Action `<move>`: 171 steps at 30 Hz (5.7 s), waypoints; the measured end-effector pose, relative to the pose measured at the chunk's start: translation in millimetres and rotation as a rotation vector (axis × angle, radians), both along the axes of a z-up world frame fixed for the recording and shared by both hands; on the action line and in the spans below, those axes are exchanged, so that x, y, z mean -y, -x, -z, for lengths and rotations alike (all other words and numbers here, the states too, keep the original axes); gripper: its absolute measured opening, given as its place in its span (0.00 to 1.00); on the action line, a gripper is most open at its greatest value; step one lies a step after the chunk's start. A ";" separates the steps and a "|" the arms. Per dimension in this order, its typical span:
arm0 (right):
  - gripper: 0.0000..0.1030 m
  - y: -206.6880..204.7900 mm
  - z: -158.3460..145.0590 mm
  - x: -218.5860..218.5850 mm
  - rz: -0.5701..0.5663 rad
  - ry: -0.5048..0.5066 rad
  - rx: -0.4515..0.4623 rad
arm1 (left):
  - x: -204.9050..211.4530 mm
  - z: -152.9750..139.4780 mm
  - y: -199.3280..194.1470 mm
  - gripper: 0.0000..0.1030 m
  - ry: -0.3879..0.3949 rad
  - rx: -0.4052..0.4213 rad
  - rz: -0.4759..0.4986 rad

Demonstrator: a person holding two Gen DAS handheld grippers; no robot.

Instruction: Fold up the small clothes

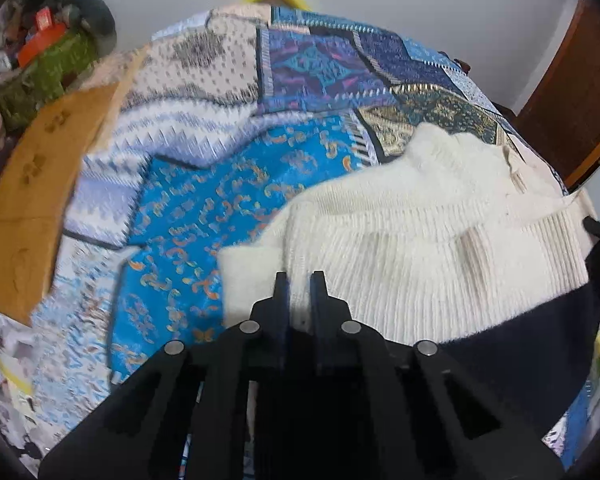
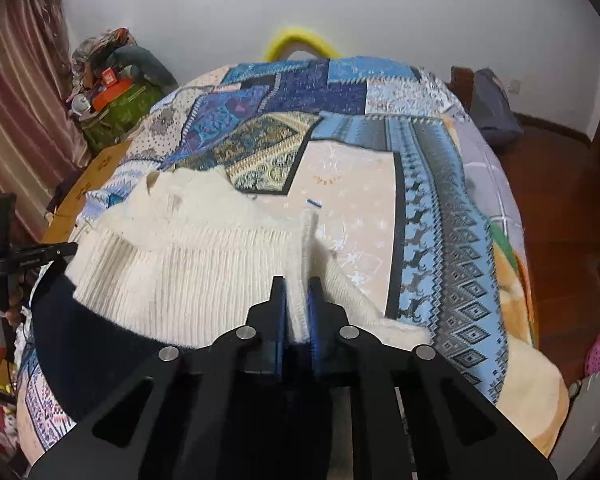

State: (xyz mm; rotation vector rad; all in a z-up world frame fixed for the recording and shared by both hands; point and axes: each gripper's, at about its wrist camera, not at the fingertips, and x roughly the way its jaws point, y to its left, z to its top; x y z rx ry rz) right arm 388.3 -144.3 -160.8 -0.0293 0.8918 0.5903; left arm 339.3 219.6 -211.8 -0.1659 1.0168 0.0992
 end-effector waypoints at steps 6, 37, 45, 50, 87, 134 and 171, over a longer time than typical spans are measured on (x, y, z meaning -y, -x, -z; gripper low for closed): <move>0.07 2.6 -17.7 10.1 0.022 -0.008 0.072 | -6.4 -24.9 16.0 0.08 -0.030 0.093 -0.064; 0.48 80.1 -62.4 -75.3 -0.175 0.005 0.171 | 47.7 -74.0 57.2 0.30 -0.052 0.167 0.063; 0.64 82.8 -17.0 -116.9 -0.210 0.036 0.077 | 88.0 -54.1 53.6 0.60 -0.046 0.173 0.117; 0.66 75.1 7.4 -115.9 -0.199 0.113 0.048 | 93.2 -24.9 42.0 0.61 -0.048 0.107 0.115; 0.74 95.8 3.8 31.6 0.075 0.185 0.069 | -5.5 -16.7 112.6 0.73 -0.075 0.062 -0.173; 0.82 104.6 5.1 -45.7 -0.120 0.059 0.051 | -35.3 -25.3 105.4 0.25 0.449 0.186 -0.385; 0.74 99.8 31.7 -29.2 -0.109 -0.075 -0.113 | 246.5 -94.3 31.8 0.27 -0.109 0.205 0.271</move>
